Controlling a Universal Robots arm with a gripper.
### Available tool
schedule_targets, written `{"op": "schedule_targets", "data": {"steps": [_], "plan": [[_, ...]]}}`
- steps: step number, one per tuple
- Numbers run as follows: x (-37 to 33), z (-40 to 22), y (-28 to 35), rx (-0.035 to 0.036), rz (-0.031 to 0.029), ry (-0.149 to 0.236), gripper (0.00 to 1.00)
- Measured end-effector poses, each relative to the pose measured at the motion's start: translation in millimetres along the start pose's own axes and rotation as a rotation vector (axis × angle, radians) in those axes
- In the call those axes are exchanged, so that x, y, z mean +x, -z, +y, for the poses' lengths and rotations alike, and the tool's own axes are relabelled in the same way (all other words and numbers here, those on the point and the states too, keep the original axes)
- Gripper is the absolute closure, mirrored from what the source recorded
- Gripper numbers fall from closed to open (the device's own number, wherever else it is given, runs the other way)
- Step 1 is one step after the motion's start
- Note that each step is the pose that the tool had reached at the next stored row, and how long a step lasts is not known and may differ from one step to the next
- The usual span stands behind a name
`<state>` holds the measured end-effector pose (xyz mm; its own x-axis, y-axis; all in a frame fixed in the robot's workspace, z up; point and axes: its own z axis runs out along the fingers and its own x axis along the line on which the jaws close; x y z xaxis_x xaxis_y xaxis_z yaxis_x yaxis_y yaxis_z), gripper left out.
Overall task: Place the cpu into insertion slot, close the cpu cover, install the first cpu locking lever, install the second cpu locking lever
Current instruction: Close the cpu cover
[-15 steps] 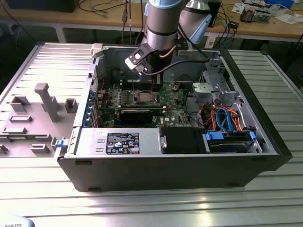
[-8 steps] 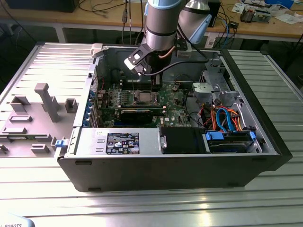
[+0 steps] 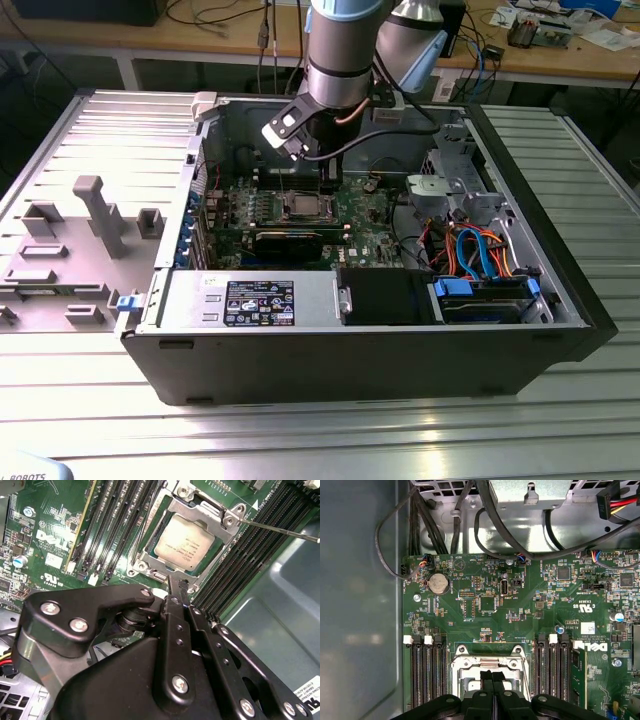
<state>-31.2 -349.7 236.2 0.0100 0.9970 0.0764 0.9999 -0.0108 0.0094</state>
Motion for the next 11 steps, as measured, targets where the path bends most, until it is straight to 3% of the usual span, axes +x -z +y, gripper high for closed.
{"op": "schedule_targets", "data": {"steps": [7,11], "plan": [[-0.2,-0.9,-2.1,0.0,0.0,0.0,0.89],[-0.6,-6.4,-7.3,0.0,0.0,0.0,0.89]]}}
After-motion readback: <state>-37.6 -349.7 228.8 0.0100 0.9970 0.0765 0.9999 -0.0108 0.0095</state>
